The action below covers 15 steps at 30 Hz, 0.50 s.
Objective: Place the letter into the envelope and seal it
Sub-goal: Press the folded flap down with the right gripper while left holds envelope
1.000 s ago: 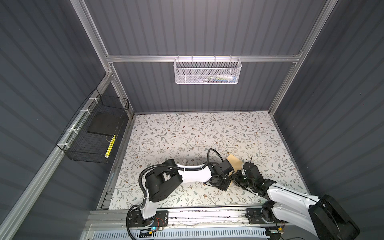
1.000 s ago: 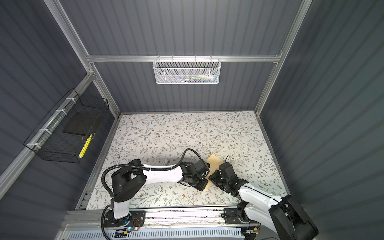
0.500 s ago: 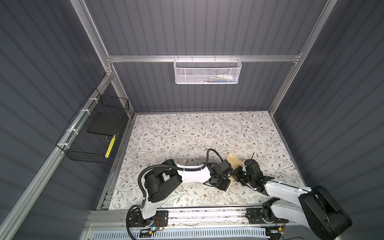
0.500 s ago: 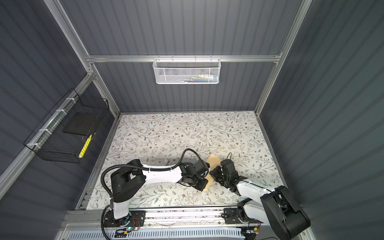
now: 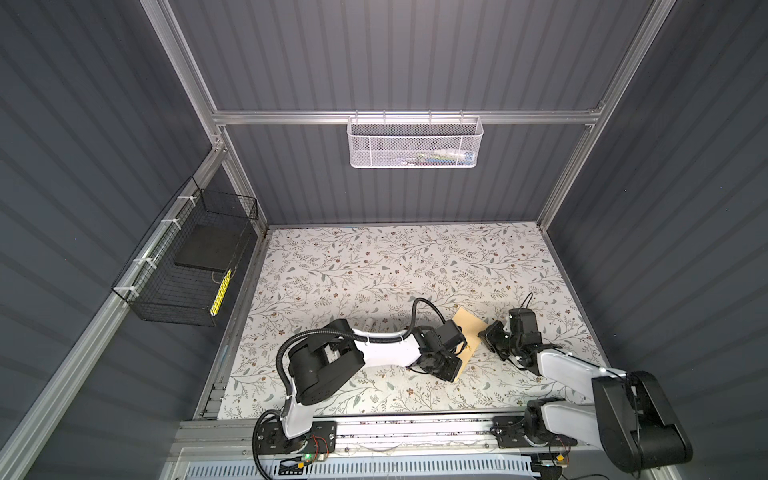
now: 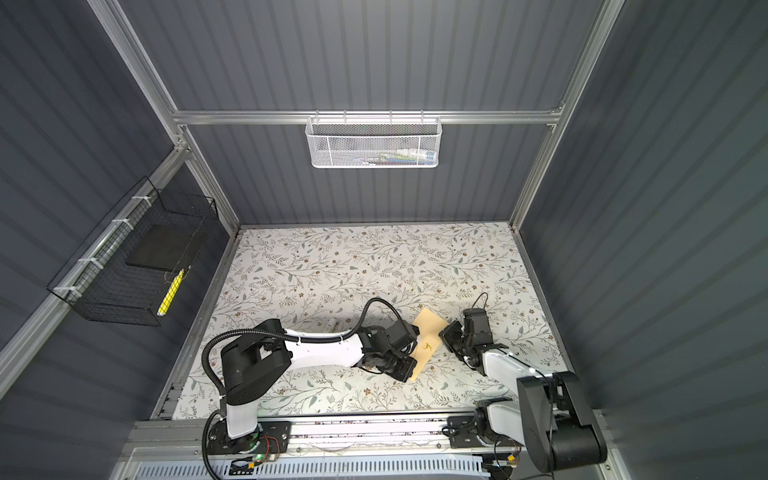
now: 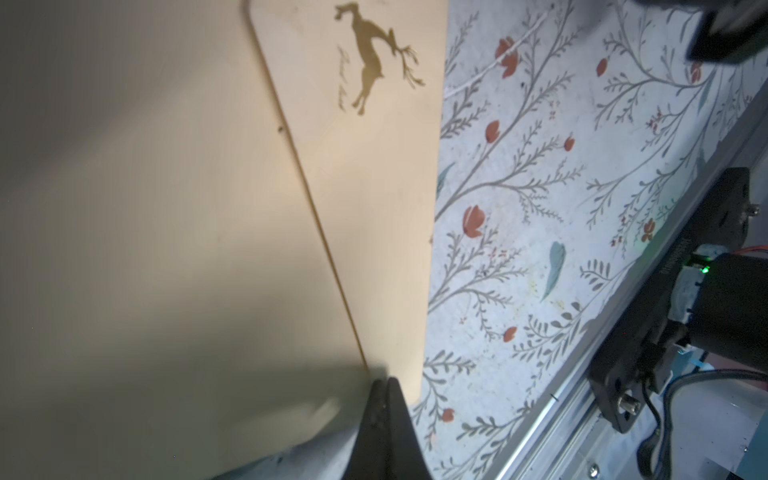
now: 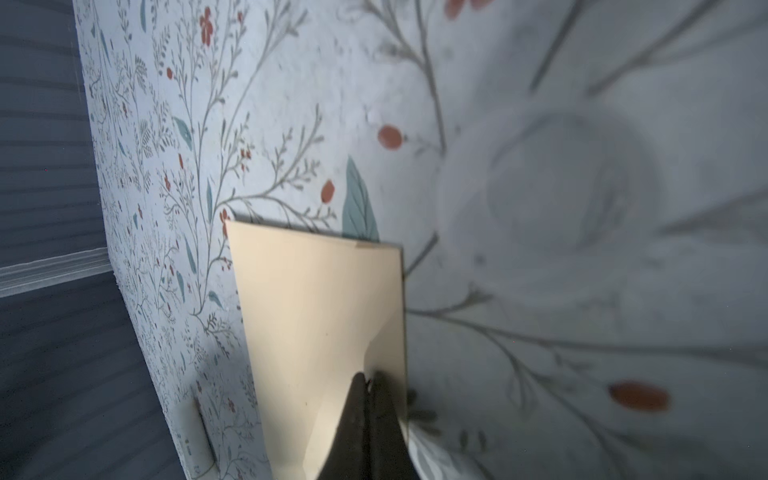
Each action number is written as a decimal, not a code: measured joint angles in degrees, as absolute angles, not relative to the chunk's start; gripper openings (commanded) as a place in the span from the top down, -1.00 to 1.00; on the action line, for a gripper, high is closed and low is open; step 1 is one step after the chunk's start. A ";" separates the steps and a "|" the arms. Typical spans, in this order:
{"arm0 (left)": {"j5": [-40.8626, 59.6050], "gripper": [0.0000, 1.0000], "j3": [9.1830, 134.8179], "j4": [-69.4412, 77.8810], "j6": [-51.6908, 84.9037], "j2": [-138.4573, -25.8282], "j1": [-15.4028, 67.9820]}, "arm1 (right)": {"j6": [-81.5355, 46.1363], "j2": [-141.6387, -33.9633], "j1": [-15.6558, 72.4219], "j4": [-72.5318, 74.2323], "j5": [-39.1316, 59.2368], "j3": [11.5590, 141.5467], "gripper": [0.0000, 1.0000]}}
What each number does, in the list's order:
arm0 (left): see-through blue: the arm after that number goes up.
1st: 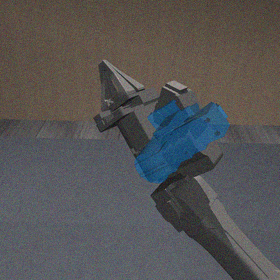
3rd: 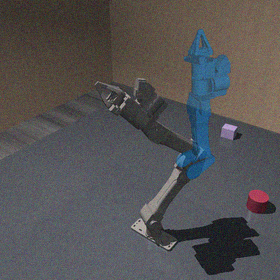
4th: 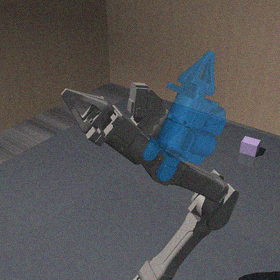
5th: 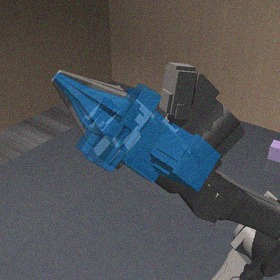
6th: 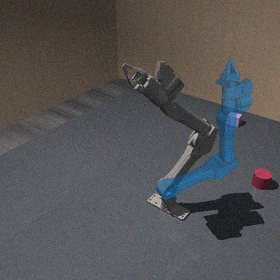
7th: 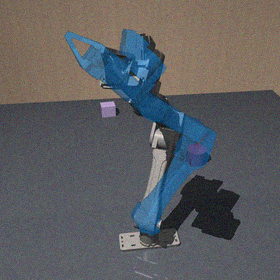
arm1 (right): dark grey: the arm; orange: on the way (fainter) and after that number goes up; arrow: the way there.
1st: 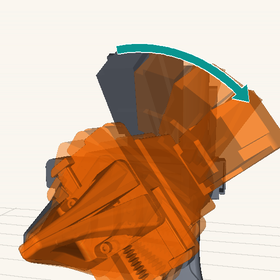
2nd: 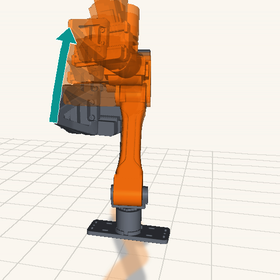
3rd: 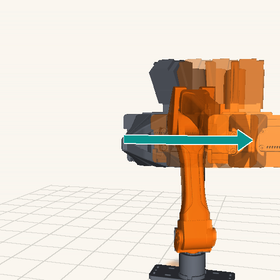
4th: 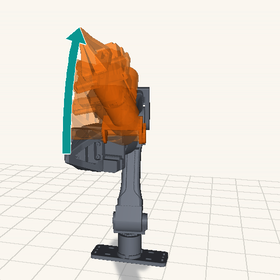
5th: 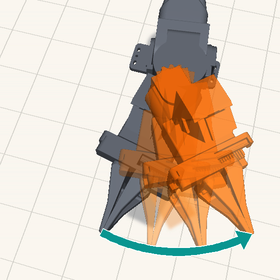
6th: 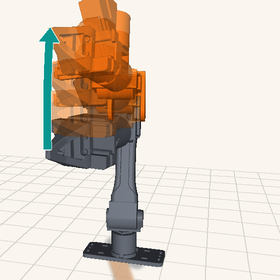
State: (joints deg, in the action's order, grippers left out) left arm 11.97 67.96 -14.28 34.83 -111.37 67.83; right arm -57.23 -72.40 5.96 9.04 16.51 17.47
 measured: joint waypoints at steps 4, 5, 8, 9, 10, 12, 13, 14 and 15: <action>12.29 0.90 67.96 -13.61 35.20 -111.55 67.83 | -55.37 -78.43 4.49 8.69 17.76 22.46 1.00; 12.27 0.90 67.96 -13.58 35.24 -111.55 67.83 | -55.05 -79.59 4.34 8.38 17.80 23.62 1.00; 12.27 0.90 67.85 -13.19 35.42 -111.55 67.83 | -54.76 -82.21 4.27 7.33 17.96 26.26 1.00; 12.29 0.90 67.79 -12.99 35.48 -111.55 67.83 | -54.76 -82.74 4.29 7.16 17.98 26.81 1.00; 12.29 0.90 67.77 -12.91 35.64 -111.55 67.83 | -54.78 -83.09 4.27 7.14 18.09 27.14 1.00; 12.29 0.89 67.75 -12.75 35.75 -111.57 67.83 | -54.74 -83.59 4.27 7.11 18.46 27.59 1.00; 12.29 0.89 67.77 -12.73 35.81 -111.57 67.83 | -54.74 -83.79 4.29 7.07 18.92 27.77 1.00; 12.32 0.89 67.77 -12.73 35.83 -111.59 67.83 | -54.70 -83.88 4.38 7.14 19.29 27.75 1.00; 12.34 0.89 67.77 -12.73 35.86 -111.61 67.83 | -54.76 -83.79 4.58 7.16 19.49 27.59 1.00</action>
State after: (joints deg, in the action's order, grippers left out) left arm 12.34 67.77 -12.73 35.86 -111.61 67.83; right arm -54.76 -83.79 4.58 7.16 19.49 27.59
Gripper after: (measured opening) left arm 0.054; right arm 0.049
